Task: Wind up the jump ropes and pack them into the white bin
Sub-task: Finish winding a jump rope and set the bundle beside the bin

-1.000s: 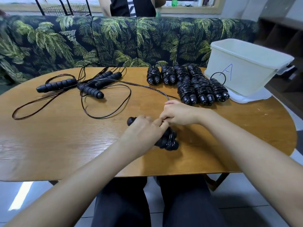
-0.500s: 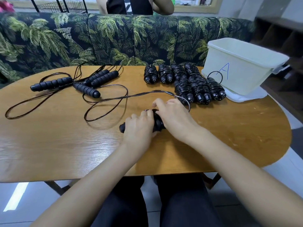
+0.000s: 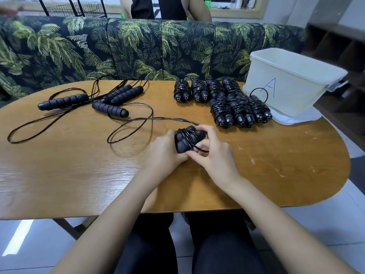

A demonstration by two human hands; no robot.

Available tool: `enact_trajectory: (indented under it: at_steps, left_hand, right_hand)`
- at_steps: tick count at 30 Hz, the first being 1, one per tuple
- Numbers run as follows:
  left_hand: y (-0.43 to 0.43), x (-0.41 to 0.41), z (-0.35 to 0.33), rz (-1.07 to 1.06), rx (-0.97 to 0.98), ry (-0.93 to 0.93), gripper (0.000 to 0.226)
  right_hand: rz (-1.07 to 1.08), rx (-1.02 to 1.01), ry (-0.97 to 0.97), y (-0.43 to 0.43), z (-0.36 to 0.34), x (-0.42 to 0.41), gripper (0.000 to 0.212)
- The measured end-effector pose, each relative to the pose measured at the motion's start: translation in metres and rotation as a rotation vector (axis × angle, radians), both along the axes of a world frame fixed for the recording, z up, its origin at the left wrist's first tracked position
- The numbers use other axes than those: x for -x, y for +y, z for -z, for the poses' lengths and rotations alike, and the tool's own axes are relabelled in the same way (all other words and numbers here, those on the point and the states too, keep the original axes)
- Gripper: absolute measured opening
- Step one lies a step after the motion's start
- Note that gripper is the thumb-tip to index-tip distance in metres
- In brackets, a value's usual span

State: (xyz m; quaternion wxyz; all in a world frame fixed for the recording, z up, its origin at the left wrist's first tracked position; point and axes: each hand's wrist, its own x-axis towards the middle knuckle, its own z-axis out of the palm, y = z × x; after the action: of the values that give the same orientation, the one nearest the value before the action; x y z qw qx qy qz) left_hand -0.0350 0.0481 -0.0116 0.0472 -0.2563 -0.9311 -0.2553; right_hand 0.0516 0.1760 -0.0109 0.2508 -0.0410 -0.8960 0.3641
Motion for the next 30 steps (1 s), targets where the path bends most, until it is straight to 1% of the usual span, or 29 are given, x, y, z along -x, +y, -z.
enact_trajectory:
  at_steps: [3, 6, 9, 11, 13, 15, 18, 22, 25, 28, 30]
  left_hand:
    - [-0.003, -0.001, -0.001, 0.025, -0.078, -0.007, 0.048]
    - [-0.007, -0.002, -0.002, 0.065, -0.141, 0.003, 0.049]
    - [-0.011, -0.001, -0.003, 0.181, -0.131, -0.034, 0.052]
    - [-0.015, 0.003, -0.004, 0.302, -0.146, -0.126, 0.058]
    - [-0.019, 0.005, -0.003, 0.381, -0.147, -0.167, 0.064]
    - [-0.02, 0.001, -0.002, 0.362, -0.199, -0.143, 0.069]
    - [-0.018, -0.008, 0.003, 0.309, -0.299, -0.087, 0.076]
    - [-0.017, -0.011, 0.012, 0.307, -0.377, -0.041, 0.084]
    - [-0.018, -0.008, 0.017, 0.319, -0.35, 0.035, 0.087]
    - [-0.017, -0.007, 0.02, 0.342, -0.26, 0.12, 0.083]
    - [-0.016, -0.006, 0.024, 0.342, -0.235, 0.155, 0.081]
  right_hand:
    - [0.002, 0.134, -0.082, 0.004, -0.004, 0.001, 0.078]
    - [0.013, 0.197, -0.194, 0.008, -0.008, 0.001, 0.086]
    - [-0.071, 0.272, -0.269, 0.01, -0.003, -0.001, 0.088]
    - [-0.079, 0.269, -0.271, 0.013, 0.002, -0.004, 0.085]
    - [-0.075, 0.307, -0.249, 0.016, 0.009, -0.007, 0.083]
    - [-0.078, 0.349, -0.218, 0.018, 0.013, -0.007, 0.083]
    - [-0.078, 0.36, -0.164, 0.019, 0.014, -0.006, 0.083]
    - [-0.069, 0.373, -0.115, 0.02, 0.014, -0.006, 0.084]
    - [-0.052, 0.384, -0.115, 0.021, 0.018, -0.004, 0.086]
    - [-0.029, 0.436, -0.143, 0.022, 0.023, -0.002, 0.087]
    - [-0.014, 0.469, -0.162, 0.023, 0.025, -0.001, 0.087]
